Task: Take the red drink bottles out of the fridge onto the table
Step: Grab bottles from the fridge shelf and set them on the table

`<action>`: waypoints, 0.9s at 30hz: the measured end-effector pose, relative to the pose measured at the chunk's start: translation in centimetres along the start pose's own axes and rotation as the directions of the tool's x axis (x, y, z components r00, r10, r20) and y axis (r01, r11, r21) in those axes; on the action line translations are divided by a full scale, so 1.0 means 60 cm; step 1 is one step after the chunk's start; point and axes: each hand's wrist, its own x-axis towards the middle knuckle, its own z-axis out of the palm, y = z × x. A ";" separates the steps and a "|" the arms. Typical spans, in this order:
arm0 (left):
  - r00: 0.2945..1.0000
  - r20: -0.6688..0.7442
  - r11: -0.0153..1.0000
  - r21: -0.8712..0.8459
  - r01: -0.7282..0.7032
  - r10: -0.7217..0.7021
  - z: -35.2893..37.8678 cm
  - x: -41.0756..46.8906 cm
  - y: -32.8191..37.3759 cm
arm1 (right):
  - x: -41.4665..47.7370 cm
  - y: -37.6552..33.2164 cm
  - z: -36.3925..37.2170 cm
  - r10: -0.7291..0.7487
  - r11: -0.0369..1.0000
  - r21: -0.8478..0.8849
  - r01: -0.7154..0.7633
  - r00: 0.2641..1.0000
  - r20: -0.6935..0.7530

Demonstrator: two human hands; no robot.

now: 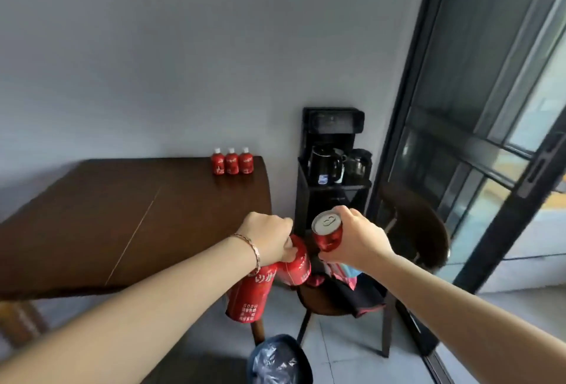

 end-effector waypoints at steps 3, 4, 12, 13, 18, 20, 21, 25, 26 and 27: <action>0.990 0.017 0.989 -0.039 0.140 -0.139 0.008 0.035 -0.078 | 0.109 -0.041 0.026 -0.103 0.995 0.011 0.103 0.992 0.066; 0.984 0.020 0.984 -0.034 0.176 -0.175 0.013 0.043 -0.102 | 0.138 -0.056 0.035 -0.123 0.992 0.022 0.122 0.990 0.075; 0.924 0.092 0.928 0.003 0.372 -0.371 0.068 0.085 -0.310 | 0.344 -0.190 0.151 -0.233 0.966 0.146 0.214 0.963 0.134; 0.919 0.105 0.924 0.005 0.382 -0.380 0.082 0.092 -0.340 | 0.369 -0.209 0.172 -0.239 0.964 0.154 0.218 0.962 0.135; 0.929 0.136 0.939 0.041 0.341 -0.343 0.151 0.138 -0.495 | 0.488 -0.294 0.270 -0.204 0.968 0.179 0.176 0.967 0.155; 0.940 0.145 0.951 0.048 0.304 -0.308 0.174 0.168 -0.564 | 0.539 -0.328 0.306 -0.167 0.972 0.190 0.135 0.972 0.163; 0.944 0.154 0.957 0.048 0.287 -0.291 0.185 0.186 -0.599 | 0.565 -0.343 0.324 -0.144 0.975 0.193 0.111 0.975 0.166; 0.955 0.173 0.971 0.042 0.235 -0.239 0.219 0.250 -0.688 | 0.642 -0.363 0.374 -0.042 0.973 0.230 0.002 0.985 0.167; 0.957 0.176 0.973 0.032 0.228 -0.230 0.230 0.269 -0.707 | 0.661 -0.361 0.389 -0.010 0.971 0.239 -0.030 0.986 0.166; 0.957 0.185 0.975 0.021 0.222 -0.222 0.244 0.294 -0.728 | 0.686 -0.356 0.405 0.025 0.967 0.246 -0.066 0.986 0.166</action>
